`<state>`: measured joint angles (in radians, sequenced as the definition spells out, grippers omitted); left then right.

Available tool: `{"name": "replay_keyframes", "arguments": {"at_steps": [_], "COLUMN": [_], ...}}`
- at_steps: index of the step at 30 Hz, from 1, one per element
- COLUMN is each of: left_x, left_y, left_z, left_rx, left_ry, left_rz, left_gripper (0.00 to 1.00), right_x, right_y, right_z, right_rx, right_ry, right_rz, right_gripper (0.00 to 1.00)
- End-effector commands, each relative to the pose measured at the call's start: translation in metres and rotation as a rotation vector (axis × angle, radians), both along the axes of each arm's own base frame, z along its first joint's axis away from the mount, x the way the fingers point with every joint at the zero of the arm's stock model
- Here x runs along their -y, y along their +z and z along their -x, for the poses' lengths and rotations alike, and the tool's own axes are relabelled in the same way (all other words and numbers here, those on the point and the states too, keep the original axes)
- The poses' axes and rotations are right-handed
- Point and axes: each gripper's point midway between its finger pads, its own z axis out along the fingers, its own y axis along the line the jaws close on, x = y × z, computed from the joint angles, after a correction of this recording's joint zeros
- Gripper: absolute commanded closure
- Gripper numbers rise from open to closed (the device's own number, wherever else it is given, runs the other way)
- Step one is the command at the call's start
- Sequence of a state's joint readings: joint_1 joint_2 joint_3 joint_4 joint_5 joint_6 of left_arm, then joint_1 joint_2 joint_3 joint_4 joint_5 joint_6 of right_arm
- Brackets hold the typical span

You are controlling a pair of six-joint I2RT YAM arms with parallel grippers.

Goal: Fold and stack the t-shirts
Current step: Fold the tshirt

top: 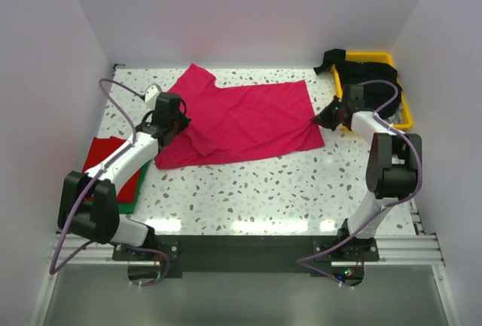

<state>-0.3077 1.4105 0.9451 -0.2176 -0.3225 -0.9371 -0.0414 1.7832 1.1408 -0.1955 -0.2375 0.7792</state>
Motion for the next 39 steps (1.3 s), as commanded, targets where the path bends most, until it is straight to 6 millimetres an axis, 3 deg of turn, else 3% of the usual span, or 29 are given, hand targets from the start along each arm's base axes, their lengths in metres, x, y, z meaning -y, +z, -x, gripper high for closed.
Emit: {"name": "replay_keyframes", "arguments": {"at_steps": [1, 10, 27, 39], "left_x": [0.004, -0.007, -0.028, -0.044], "left_y": [0.027, 0.037, 0.045, 0.039], "left_z": [-0.026, -0.039, -0.049, -0.057], "left_rx": [0.084, 0.086, 0.084, 0.067], "left_ry": [0.014, 0.046, 0.064, 0.09], "left_rz": [0.061, 0.063, 0.063, 0.07], "left_gripper": [1.0, 1.0, 1.0, 1.0], "right_x": [0.002, 0.008, 0.024, 0.017], "right_y": [0.014, 0.001, 0.003, 0.022], "right_z": [-0.02, -0.014, -0.008, -0.028], "right_rx": [0.063, 0.037, 0.054, 0.104], "right_ry": [-0.009, -0.012, -0.057, -0.016], "right_rz": [-0.008, 0.036, 0.053, 0.02], "right_gripper": [1.0, 1.0, 1.0, 1.0]}}
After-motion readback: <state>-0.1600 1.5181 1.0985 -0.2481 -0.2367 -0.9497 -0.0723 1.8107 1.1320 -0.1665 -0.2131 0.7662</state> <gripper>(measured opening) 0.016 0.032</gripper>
